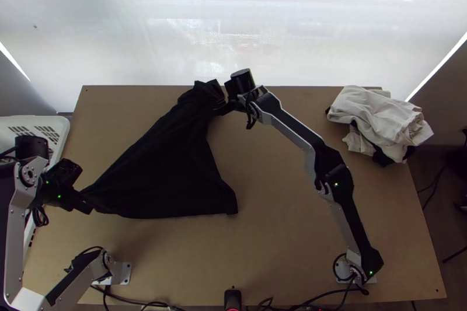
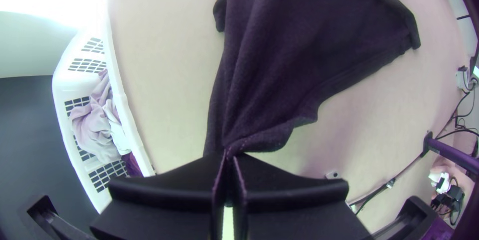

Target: Fold the t-shirt

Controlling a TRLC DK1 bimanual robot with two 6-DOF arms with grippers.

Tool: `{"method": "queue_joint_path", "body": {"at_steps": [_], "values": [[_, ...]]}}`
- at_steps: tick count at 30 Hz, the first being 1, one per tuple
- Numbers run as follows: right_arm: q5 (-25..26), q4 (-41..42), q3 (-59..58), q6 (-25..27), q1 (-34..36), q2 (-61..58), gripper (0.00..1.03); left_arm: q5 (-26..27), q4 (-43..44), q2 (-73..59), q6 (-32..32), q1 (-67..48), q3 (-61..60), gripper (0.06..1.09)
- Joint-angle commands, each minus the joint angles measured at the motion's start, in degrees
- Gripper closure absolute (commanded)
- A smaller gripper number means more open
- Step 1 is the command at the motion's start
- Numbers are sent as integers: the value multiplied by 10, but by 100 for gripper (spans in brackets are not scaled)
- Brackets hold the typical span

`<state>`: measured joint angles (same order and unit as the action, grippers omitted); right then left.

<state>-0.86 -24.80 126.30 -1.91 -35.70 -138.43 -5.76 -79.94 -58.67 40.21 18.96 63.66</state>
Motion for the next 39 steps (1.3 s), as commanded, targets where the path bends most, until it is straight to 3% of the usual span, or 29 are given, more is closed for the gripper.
{"method": "queue_joint_path", "body": {"at_steps": [1,13,16,17,28,39], "values": [[-11,-9,72,-5,-27,-71,33,0,16,2,-12,-12,-28,105],[-10,19,72,0,-35,-120,36,0,25,9,-58,-56,-41,105],[-10,38,72,15,-33,-122,88,0,24,12,-71,-65,-42,105],[-10,45,72,16,-33,-122,101,0,24,13,-72,-66,-43,105],[-10,34,-49,5,-9,14,100,-2,27,12,-109,-107,-38,105],[-10,87,-345,5,50,255,100,-8,80,11,-161,-128,-23,105]]}}
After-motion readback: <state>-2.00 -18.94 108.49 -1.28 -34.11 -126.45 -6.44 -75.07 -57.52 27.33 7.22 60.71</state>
